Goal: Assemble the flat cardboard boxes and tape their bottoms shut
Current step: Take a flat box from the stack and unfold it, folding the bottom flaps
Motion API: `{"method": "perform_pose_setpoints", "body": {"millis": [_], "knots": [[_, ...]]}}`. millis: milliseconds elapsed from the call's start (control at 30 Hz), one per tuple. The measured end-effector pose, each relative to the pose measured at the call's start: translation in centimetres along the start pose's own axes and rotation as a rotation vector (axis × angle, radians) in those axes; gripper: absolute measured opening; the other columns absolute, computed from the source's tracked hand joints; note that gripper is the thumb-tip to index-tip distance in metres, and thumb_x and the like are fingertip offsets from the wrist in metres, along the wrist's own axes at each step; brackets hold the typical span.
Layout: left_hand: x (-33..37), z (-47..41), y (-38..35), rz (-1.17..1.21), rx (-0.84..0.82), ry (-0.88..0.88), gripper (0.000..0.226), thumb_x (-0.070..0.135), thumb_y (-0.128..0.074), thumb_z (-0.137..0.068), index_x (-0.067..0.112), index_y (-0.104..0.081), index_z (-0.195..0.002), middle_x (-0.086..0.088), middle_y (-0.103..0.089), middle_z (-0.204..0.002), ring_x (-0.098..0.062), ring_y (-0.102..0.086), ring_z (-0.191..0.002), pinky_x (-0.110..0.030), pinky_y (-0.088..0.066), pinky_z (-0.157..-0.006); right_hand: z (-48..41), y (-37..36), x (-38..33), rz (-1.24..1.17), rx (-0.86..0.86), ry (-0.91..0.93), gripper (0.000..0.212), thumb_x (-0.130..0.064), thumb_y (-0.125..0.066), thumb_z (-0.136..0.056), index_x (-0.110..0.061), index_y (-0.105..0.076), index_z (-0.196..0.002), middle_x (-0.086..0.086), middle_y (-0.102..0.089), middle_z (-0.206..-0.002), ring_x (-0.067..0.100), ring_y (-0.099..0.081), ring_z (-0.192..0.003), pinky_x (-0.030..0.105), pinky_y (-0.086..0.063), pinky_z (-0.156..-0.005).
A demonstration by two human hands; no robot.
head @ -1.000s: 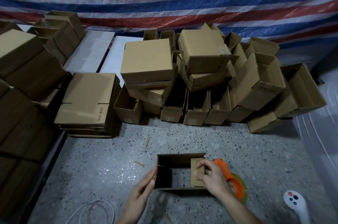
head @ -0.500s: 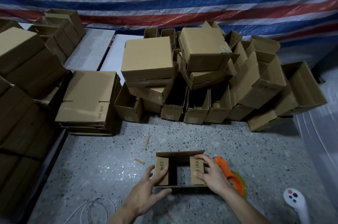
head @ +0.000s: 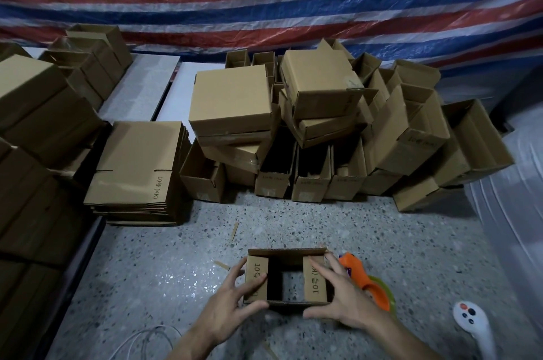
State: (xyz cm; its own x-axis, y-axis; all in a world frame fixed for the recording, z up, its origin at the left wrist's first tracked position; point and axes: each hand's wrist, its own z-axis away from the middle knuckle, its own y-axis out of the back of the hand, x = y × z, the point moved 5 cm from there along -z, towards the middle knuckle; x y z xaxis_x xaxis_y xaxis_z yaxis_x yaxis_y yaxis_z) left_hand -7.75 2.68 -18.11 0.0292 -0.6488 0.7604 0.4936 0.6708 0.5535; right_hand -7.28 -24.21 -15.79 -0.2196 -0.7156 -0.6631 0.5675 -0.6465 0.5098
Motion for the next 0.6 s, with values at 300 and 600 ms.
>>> {"method": "perform_pose_setpoints", "body": {"millis": [300,600], "knots": [[1.1,-0.1,-0.5,0.091,0.094,0.076,0.064,0.089,-0.047,-0.072,0.060,-0.055,-0.129,0.050,-0.003,-0.149,0.025,-0.040,-0.118,-0.004,-0.040,-0.084,-0.1,-0.1,0.8,-0.119,0.065,-0.003,0.112,-0.084,-0.073,-0.054,-0.048,-0.030,-0.151,-0.021,-0.005,-0.155,0.001,-0.007,-0.145,0.035,-0.016,-0.122],[0.0,-1.5,-1.9,0.429,0.507,0.313,0.047,0.050,-0.086,-0.068,0.044,-0.052,-0.100,0.013,-0.065,-0.107,-0.001,-0.063,-0.084,-0.040,-0.057,-0.075,-1.1,-0.7,0.0,-0.195,0.401,0.035,0.045,-0.043,-0.085,-0.074,-0.039,-0.060,-0.111,-0.024,-0.058,-0.118,0.000,-0.055,-0.115,0.026,-0.047,-0.097]]}}
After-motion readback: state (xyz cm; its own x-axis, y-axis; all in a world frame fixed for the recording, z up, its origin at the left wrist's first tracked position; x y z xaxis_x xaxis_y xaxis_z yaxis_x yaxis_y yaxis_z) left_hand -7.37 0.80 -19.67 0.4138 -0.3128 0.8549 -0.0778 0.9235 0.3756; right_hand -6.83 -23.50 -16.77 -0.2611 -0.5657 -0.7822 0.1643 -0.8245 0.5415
